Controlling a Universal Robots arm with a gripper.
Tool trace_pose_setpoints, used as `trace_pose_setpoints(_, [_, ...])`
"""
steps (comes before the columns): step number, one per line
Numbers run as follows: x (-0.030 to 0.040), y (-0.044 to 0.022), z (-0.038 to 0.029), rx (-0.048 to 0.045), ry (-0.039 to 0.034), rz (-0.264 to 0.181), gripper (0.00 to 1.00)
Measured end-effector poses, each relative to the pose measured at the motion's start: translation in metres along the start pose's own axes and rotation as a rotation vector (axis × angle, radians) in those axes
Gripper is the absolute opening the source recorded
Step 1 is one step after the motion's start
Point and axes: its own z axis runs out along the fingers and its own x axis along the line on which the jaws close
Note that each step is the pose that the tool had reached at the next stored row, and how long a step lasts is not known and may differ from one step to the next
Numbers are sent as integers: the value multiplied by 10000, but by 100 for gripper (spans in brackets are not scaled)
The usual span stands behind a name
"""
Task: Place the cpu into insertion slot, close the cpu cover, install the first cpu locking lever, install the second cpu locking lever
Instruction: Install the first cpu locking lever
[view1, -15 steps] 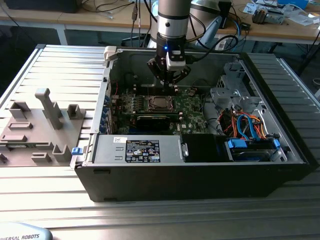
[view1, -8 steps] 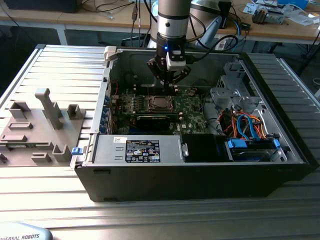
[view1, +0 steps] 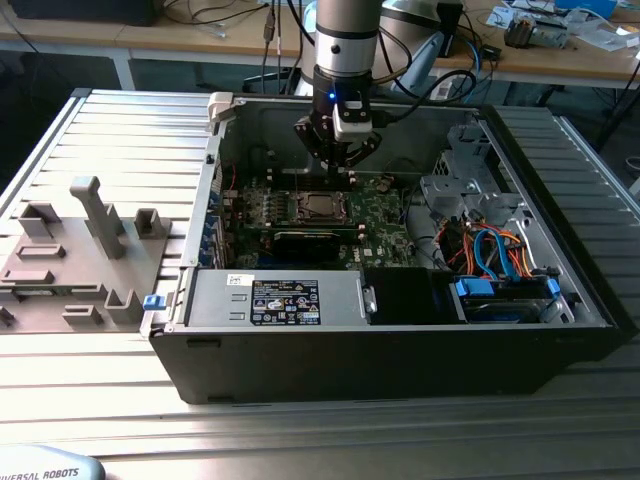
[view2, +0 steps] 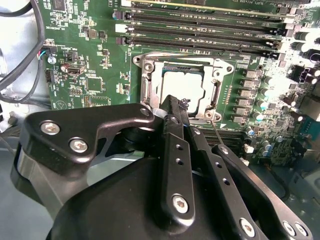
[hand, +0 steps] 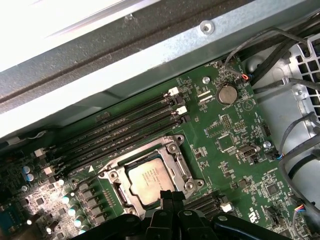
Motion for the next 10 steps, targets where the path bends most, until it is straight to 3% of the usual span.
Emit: trace_pose_setpoints(10, [0, 0, 0, -5, -6, -82, 11])
